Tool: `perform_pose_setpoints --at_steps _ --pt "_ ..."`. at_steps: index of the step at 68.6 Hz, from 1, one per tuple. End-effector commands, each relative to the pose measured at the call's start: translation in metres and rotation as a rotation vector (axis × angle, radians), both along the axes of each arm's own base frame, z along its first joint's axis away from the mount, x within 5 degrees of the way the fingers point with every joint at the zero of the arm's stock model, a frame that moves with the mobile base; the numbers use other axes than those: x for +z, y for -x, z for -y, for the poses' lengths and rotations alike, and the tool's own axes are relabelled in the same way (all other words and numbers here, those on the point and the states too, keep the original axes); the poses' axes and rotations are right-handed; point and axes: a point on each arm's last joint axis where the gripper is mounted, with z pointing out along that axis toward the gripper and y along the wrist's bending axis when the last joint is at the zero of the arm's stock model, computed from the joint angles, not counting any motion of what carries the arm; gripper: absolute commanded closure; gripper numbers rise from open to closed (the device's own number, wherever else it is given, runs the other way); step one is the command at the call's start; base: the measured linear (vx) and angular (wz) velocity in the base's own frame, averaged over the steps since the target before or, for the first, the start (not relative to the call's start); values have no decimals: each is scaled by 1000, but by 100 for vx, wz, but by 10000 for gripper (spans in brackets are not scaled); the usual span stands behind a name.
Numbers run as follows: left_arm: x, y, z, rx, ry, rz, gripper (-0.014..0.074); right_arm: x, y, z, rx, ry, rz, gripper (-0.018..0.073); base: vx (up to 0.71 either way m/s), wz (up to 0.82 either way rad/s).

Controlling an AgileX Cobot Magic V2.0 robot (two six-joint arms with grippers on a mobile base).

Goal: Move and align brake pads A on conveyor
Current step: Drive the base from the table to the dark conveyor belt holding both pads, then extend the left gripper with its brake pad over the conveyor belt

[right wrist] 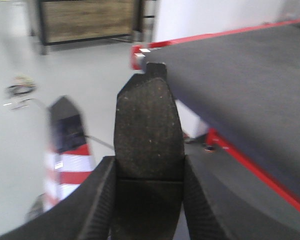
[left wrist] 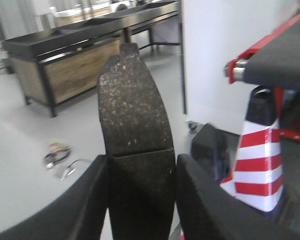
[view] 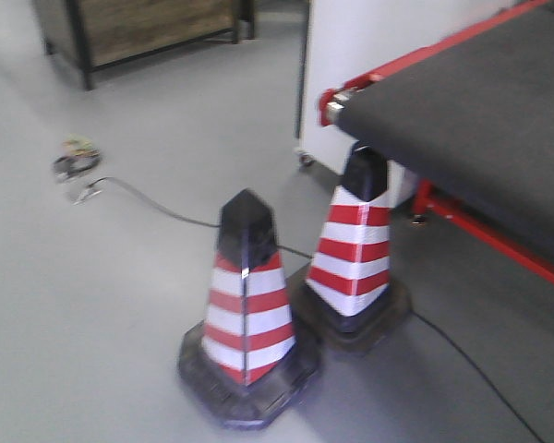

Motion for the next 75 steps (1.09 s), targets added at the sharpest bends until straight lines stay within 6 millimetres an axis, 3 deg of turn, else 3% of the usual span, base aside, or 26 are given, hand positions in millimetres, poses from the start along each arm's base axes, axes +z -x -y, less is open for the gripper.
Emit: perform_pose_setpoints --at_steps 1,51,75 --pt "17 -1 -3 35 26 100 460 17 -2 0 -3 -4 113 551 45 -71" --pt "17 -1 -3 36 26 100 460 17 -2 0 -3 -4 113 551 37 -78" --pt "17 -1 -3 36 26 100 460 17 -2 0 -3 -4 113 551 29 -47"
